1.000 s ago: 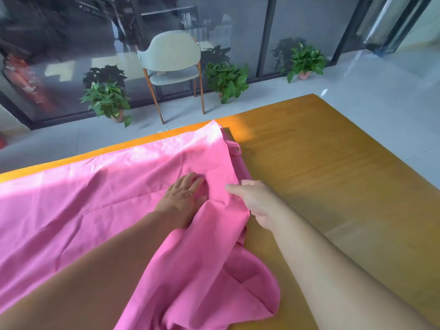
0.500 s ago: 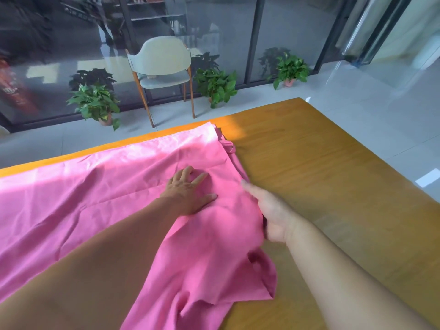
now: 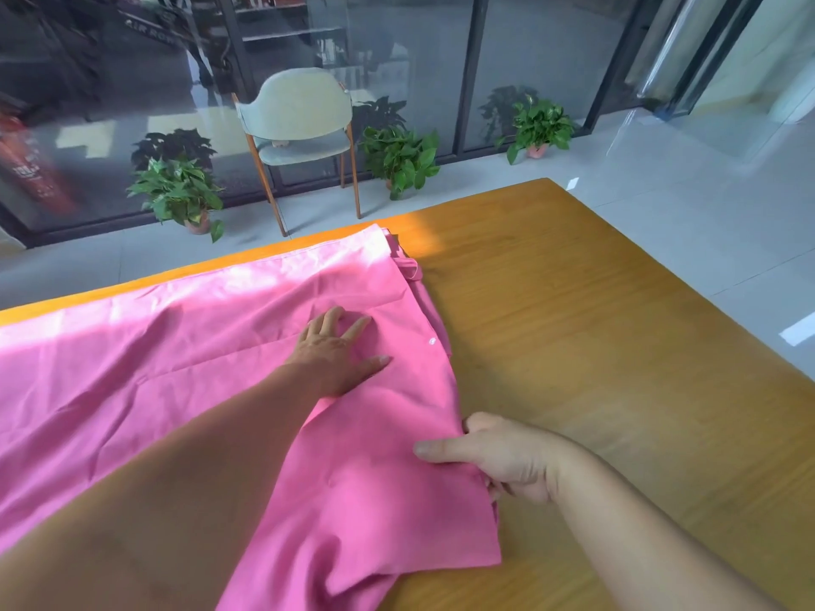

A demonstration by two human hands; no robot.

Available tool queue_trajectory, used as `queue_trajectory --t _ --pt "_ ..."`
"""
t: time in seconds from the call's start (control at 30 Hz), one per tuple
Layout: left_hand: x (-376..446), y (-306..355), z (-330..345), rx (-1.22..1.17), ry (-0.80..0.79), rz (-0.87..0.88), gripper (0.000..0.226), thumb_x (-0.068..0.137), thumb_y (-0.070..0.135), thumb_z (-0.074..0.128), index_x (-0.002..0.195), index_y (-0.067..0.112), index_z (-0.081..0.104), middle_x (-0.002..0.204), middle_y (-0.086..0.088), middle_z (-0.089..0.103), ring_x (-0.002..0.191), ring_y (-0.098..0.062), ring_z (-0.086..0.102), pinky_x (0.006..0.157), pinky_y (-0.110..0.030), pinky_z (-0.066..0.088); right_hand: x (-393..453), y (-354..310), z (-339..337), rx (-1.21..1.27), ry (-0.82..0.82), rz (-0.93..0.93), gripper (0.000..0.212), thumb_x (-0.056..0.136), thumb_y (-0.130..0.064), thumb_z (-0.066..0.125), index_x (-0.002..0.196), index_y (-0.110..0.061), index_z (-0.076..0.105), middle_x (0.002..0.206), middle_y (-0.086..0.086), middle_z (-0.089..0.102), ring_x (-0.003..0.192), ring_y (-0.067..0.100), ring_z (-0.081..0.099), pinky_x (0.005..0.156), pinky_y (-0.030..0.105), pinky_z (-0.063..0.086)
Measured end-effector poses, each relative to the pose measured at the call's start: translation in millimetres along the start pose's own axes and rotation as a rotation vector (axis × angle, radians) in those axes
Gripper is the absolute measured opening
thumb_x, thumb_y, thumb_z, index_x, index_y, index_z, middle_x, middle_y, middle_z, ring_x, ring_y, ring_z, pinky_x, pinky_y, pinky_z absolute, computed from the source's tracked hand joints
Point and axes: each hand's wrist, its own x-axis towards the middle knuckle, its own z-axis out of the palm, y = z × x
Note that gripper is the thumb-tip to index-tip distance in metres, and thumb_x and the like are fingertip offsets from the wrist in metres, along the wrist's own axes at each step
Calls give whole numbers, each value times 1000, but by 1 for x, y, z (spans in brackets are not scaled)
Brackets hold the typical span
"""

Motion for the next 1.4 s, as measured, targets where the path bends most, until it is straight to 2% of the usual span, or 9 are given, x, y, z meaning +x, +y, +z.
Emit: queue_trajectory --t 0.07,0.23,0.37,0.47,0.7,0.83,1.0,1.27,1.4 --pt "-1 3 -2 24 -19 -11 83 86 80 27 154 40 2 161 -2 -5 149 -26 -3 121 -40 1 -11 4 -8 -8 -85 23 34 83 -37 78 91 -5 69 67 5 67 52 17 54 56 31 55" --pt "-12 16 -9 -30 38 5 73 95 66 33 156 32 11 162 -4 6 149 -27 5 120 -41 4 -29 25 -5 26 -190 -92 42 80 -17 78 119 -2 68 120 11 70 113 23 65 105 37 48" --pt "-36 26 -4 -75 114 70 55 102 47 32 154 27 23 162 -2 15 148 -24 15 120 -35 10 -43 30 14 -383 -183 -101 64 59 -34 92 113 -12 64 107 4 68 97 21 63 85 31 51" --pt "-42 21 -2 -105 47 34 52 104 43 27 153 24 26 162 2 17 147 -19 17 120 -32 10 -54 28 24 -753 -39 3 39 72 -37 83 86 -24 50 85 -10 55 72 9 54 60 22 44" --pt "-48 18 8 -78 -28 -9 61 102 52 26 156 26 13 164 8 -1 150 -15 1 121 -30 1 -53 32 7 -412 23 -177 12 93 -40 65 93 -29 67 84 -24 69 78 -10 60 72 10 47" --pt "-46 17 12 -105 -31 -27 68 98 62 25 156 28 14 164 8 -1 150 -15 -1 122 -33 2 -60 41 -5 -358 9 -107 27 93 -44 63 109 -23 72 107 -12 74 104 8 67 99 34 51" --pt "-49 18 14 -96 -39 -10 74 96 66 20 156 26 10 163 8 -3 150 -16 -3 122 -35 2 -76 58 -19 -491 -10 106 28 85 -46 72 82 -18 68 77 -9 68 72 10 63 66 24 50" --pt "-52 24 23 -38 -29 -30 82 93 71 23 156 26 -4 162 7 -16 149 -13 -16 122 -38 -6 -83 68 -38 -509 -120 333 27 82 -35 79 92 -11 70 95 4 70 83 15 69 82 29 60" --pt "-51 32 18 -33 -16 -45 83 93 70 26 156 25 -4 163 2 -15 149 -18 -15 122 -41 -5 -82 72 -38 -610 -135 329 38 78 -36 82 61 -21 52 59 -13 56 56 3 52 55 17 46"
